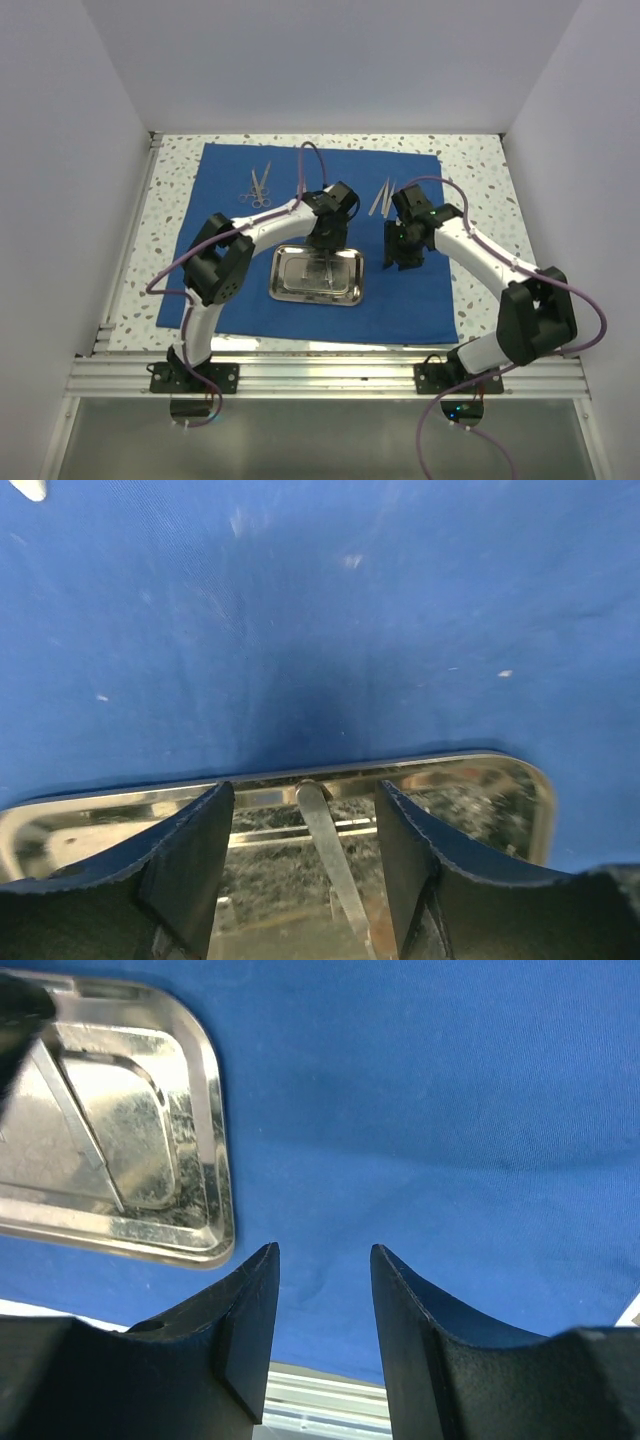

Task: Open and lay out the surgical kit
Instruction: Pick up the medical item from the container.

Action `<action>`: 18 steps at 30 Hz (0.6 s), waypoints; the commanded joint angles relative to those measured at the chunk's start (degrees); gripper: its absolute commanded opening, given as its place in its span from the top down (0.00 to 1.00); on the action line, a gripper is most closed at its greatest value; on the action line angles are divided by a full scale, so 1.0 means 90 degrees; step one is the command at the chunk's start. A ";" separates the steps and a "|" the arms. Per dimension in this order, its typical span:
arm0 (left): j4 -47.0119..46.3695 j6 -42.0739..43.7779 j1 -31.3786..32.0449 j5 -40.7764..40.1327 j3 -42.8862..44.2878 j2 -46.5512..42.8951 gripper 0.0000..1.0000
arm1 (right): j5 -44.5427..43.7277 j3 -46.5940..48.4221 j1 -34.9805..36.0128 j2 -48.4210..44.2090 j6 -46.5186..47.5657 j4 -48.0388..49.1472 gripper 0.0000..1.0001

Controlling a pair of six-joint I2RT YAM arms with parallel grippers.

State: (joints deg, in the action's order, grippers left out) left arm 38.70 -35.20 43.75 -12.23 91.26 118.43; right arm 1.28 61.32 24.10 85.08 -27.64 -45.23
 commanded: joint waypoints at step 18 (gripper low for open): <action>0.0593 -0.0689 0.0256 0.0187 -0.0248 0.0649 0.72 | -0.0044 -0.0456 0.0018 -0.0703 -0.0015 -0.0042 0.54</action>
State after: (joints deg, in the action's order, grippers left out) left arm 41.45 -39.79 45.47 -12.23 91.13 121.16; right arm 1.04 56.86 24.10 80.16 -27.59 -45.65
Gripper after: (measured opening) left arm 0.307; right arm 0.458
